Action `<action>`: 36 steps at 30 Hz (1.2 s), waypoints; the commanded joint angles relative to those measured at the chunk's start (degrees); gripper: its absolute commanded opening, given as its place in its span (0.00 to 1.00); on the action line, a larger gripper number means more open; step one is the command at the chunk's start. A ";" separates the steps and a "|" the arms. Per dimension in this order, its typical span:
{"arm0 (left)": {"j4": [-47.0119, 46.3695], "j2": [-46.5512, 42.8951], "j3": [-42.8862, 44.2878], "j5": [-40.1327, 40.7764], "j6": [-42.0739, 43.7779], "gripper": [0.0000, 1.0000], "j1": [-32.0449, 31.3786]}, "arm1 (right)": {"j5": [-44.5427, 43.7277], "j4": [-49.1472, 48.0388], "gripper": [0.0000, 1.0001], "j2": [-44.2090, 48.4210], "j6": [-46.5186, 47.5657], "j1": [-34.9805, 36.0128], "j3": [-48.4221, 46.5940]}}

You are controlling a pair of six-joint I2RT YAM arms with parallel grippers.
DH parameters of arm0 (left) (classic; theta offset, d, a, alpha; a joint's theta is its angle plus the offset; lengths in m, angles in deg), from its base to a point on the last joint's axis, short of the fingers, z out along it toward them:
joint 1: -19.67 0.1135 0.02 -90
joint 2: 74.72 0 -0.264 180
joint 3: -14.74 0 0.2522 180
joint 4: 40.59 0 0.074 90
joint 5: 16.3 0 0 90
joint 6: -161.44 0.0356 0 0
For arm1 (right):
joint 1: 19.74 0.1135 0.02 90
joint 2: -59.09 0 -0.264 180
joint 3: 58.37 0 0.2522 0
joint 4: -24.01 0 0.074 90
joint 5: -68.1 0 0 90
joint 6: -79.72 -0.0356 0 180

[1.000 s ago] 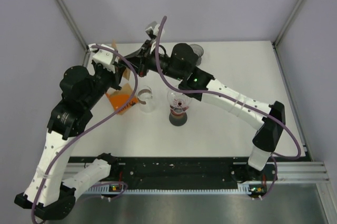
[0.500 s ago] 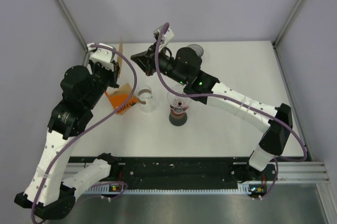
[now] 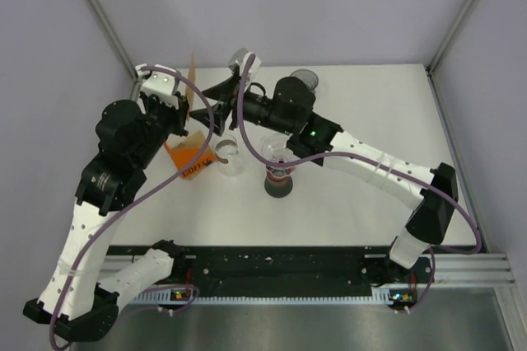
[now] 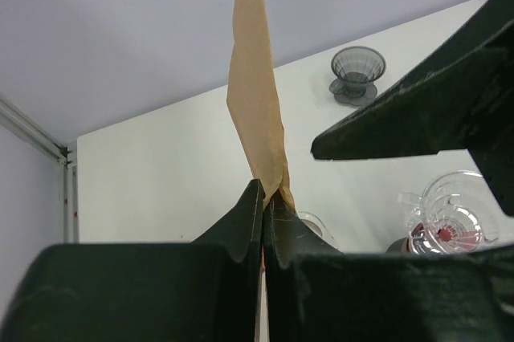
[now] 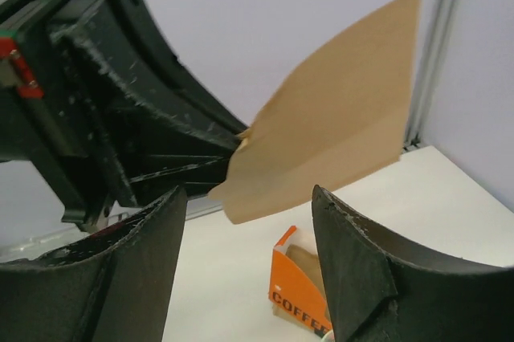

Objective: Place the coffee filter in the dripper
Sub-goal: Place the coffee filter in the coffee dripper.

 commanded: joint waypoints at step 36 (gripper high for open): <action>0.42 1.63 3.68 9.98 1.78 0.00 0.02 | -19.69 0.20 0.00 0.78 2.87 1.76 -1.12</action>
